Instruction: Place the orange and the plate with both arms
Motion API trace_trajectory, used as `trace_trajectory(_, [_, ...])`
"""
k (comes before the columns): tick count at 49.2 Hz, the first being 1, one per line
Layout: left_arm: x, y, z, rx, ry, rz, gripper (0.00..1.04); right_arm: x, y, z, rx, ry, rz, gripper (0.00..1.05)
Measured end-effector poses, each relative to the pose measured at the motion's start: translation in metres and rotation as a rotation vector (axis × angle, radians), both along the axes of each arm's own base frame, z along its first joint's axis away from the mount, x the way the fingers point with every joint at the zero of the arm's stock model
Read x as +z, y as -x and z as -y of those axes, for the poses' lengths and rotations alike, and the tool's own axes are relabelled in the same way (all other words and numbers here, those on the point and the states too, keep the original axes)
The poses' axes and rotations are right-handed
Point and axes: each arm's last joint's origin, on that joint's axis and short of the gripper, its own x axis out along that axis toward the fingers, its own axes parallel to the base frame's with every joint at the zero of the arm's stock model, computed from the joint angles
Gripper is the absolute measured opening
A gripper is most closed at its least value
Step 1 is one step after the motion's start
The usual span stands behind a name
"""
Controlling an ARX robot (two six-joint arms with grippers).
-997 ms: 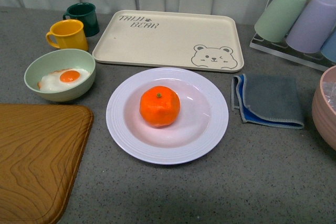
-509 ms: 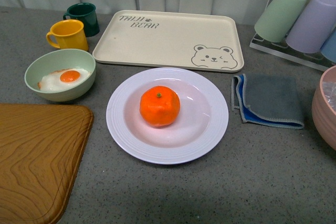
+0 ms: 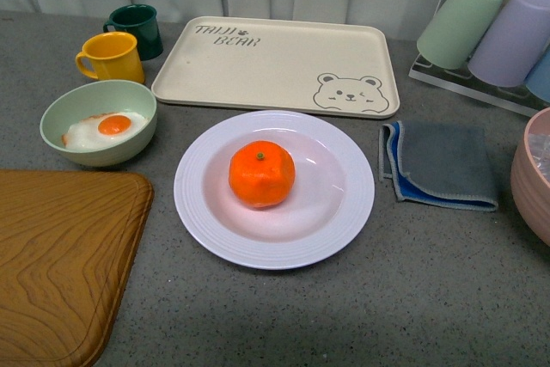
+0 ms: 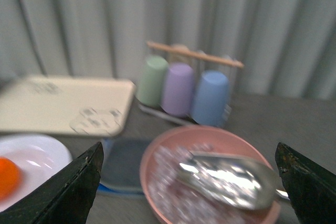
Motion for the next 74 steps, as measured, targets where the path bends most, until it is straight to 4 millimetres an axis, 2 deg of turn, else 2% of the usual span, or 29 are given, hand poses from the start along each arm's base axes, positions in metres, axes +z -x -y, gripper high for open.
trace_trajectory(5, [0.0,0.0,0.0,0.0,0.0,0.0,0.98,-0.003,-0.009,0.0,-0.053,0.112,-0.117,0.95])
trace_trajectory(12, [0.0,0.0,0.0,0.0,0.0,0.0,0.98,0.003,-0.038,-0.009,0.034,0.121,-0.154,0.95])
trace_trajectory(16, [0.0,0.0,0.0,0.0,0.0,0.0,0.98,0.008,-0.068,-0.02,0.11,0.05,-0.201,0.95])
trace_trajectory(20, [0.0,0.0,0.0,0.0,0.0,0.0,0.98,0.002,-0.094,-0.033,0.192,-0.04,-0.289,0.95])
trace_trajectory(33, [0.0,0.0,0.0,0.0,0.0,0.0,0.98,-0.018,-0.145,-0.055,0.32,-0.383,-0.533,0.95])
trace_trajectory(44, [0.0,0.0,0.0,0.0,0.0,0.0,0.98,-0.054,-0.176,-0.066,0.362,-0.661,-0.807,0.95])
trace_trajectory(54, [0.0,0.0,0.0,0.0,0.0,0.0,0.98,-0.082,-0.198,-0.074,0.33,-0.682,-0.955,0.95])
trace_trajectory(59, [0.0,0.0,0.0,0.0,0.0,0.0,0.98,-0.093,-0.206,-0.08,0.331,-0.689,-0.99,0.95])
trace_trajectory(74, [0.0,0.0,0.0,0.0,0.0,0.0,0.98,-0.108,-0.224,-0.099,0.352,-0.807,-1.03,0.95])
